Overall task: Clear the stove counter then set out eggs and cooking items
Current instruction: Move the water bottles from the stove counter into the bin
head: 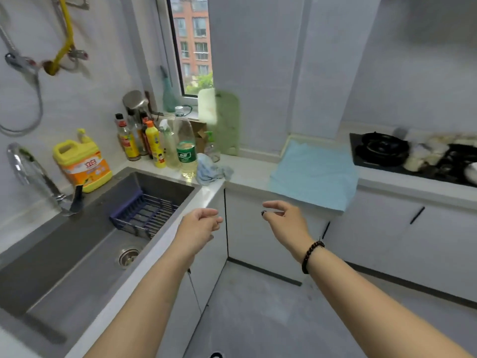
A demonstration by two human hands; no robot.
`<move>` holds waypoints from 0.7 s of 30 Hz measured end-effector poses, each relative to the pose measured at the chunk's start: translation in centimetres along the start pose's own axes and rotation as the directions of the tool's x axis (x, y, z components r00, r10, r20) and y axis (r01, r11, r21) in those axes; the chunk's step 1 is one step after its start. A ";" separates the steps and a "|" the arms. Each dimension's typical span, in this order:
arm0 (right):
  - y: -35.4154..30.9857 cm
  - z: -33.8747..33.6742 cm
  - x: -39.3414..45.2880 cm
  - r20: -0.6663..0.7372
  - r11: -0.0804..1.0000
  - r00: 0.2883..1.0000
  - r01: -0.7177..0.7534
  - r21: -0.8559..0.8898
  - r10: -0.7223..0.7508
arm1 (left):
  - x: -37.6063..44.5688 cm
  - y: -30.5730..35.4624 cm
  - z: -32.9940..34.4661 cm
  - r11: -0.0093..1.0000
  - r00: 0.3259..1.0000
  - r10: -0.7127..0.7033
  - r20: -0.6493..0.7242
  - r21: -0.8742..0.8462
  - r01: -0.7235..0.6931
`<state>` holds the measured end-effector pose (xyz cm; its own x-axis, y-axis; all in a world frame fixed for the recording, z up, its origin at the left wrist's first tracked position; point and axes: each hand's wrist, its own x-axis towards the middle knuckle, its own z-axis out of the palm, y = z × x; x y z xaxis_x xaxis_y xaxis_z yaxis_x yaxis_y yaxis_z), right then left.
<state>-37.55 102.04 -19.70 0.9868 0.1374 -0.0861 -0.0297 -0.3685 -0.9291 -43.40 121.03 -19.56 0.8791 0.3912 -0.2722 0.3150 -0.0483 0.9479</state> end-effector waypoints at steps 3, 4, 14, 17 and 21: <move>1.5 -3.3 1.8 -0.099 0.999 0.994 -0.046 0.023 0.048 | 2.9 1.3 3.9 0.999 0.994 0.018 0.107 0.033 -0.022; 1.8 -3.8 2.2 -0.114 0.998 0.992 -0.059 0.027 0.061 | 3.4 1.5 4.7 0.999 0.991 0.024 0.128 0.039 -0.030; 4.2 -8.9 10.6 -0.353 0.983 0.919 -0.148 0.109 0.178 | 14.3 5.8 14.5 0.994 0.918 0.028 0.395 0.087 -0.068; 4.7 -10.0 13.8 -0.422 0.979 0.884 -0.165 0.123 0.202 | 18.2 6.7 16.9 0.988 0.899 0.051 0.436 0.107 -0.108; 5.3 -11.3 15.8 -0.463 0.970 0.853 -0.191 0.151 0.241 | 21.3 7.6 19.3 0.983 0.879 0.063 0.473 0.121 -0.136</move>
<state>-20.34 91.85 -21.93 0.9085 -0.3971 -0.1304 -0.2417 -0.2445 -0.9390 -15.37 111.25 -21.37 0.9617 -0.0938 -0.2575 0.2335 -0.2114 0.9491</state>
